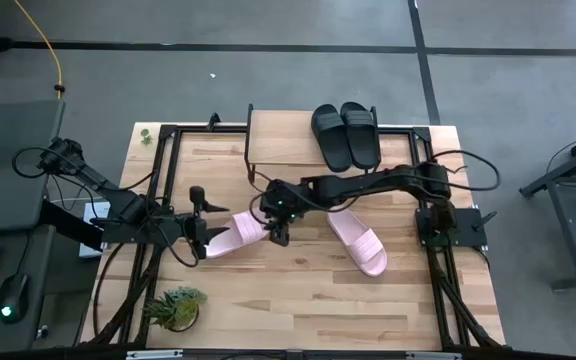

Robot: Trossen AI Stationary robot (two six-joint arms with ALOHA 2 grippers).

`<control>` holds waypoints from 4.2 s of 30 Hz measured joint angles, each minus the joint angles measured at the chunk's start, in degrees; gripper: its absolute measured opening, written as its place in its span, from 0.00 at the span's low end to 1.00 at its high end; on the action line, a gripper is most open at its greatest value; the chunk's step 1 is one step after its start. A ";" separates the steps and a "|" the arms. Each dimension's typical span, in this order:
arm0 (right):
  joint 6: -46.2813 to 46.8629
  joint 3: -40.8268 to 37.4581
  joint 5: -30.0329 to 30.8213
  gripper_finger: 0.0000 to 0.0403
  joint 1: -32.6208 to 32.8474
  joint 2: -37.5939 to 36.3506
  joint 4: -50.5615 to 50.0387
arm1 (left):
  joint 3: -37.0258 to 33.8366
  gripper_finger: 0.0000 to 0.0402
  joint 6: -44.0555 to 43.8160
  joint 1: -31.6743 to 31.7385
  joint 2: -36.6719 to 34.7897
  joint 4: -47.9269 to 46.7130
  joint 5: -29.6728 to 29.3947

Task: Pick and place slides into the shelf
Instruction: Put the left pink slide on the shelf

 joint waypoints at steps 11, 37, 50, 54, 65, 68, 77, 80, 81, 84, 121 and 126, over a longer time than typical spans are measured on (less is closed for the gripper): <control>3.16 0.02 -0.13 0.41 -0.24 4.09 6.82 | 0.00 0.56 0.92 -0.03 0.00 -0.09 -1.28; 16.33 -18.05 -5.95 0.41 -1.99 4.69 36.54 | 0.00 0.56 1.27 -0.02 0.00 -0.09 -1.29; 16.13 -18.03 -3.24 0.41 -1.49 4.70 37.46 | 0.00 0.56 1.30 -0.02 0.01 -0.05 -1.29; 16.13 -18.03 -3.07 0.41 -1.46 4.70 37.45 | 0.00 0.56 1.45 -0.02 0.00 -0.05 -1.29; 16.14 -18.03 -2.02 0.41 -1.40 5.05 37.63 | 0.00 0.56 1.47 -0.02 0.00 -0.01 -1.77; 16.15 -18.03 -2.01 0.41 -1.40 5.36 37.95 | 0.00 0.56 1.47 0.00 0.00 -0.01 -2.15; 16.59 -18.01 -2.26 0.41 -1.40 6.15 39.75 | 0.00 0.56 2.36 0.00 0.00 0.10 -2.59; 16.92 -18.01 -2.78 0.41 -1.40 6.20 40.40 | 0.00 0.56 2.51 0.00 0.00 0.39 -2.60; 16.92 -18.01 -2.62 0.41 -1.38 6.20 40.41 | 0.00 0.56 2.52 0.00 0.00 0.39 -2.60; 16.85 -18.01 -2.41 0.41 -1.40 6.24 40.45 | 0.00 0.56 2.52 0.00 0.00 0.39 -2.60; 17.42 -10.29 -5.23 0.41 -1.14 13.24 38.73 | 0.02 0.56 4.06 0.00 0.00 2.99 -2.63; 16.50 -10.29 -4.96 0.39 -1.14 13.26 38.77 | 0.02 0.56 4.05 0.00 0.00 2.90 -2.63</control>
